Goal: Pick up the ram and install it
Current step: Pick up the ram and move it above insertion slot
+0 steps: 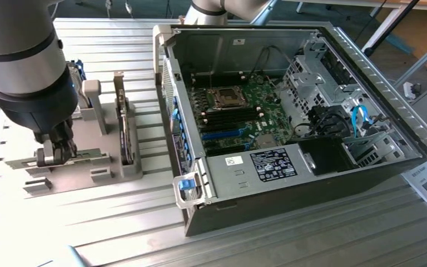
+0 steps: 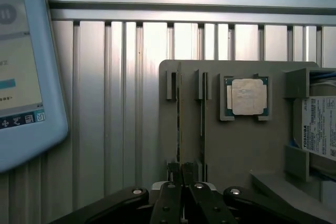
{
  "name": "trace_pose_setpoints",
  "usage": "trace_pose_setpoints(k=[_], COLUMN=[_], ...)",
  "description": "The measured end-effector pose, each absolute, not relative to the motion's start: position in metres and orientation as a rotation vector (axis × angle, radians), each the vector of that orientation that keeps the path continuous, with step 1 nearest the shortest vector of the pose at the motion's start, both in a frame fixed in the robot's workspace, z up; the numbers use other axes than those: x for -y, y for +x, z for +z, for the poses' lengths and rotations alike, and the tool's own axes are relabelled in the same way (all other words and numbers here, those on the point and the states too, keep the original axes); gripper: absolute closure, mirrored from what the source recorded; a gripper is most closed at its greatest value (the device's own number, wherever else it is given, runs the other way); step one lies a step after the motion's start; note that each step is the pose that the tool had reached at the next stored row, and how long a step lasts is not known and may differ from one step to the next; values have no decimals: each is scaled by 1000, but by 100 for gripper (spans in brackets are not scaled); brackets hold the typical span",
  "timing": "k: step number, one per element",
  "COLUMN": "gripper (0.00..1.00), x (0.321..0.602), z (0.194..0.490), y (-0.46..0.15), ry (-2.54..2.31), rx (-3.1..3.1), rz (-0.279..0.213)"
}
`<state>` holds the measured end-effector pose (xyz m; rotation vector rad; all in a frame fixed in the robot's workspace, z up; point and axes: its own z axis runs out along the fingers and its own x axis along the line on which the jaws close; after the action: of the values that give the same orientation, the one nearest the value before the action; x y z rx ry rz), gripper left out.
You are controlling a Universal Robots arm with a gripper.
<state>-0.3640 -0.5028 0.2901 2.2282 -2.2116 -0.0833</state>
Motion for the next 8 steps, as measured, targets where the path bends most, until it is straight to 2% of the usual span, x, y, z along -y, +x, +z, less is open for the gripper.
trace_pose_setpoints(k=[8], gripper=[88], x=[503], z=[314], y=[-362], ry=[2228], rx=[2212], rz=[-83])
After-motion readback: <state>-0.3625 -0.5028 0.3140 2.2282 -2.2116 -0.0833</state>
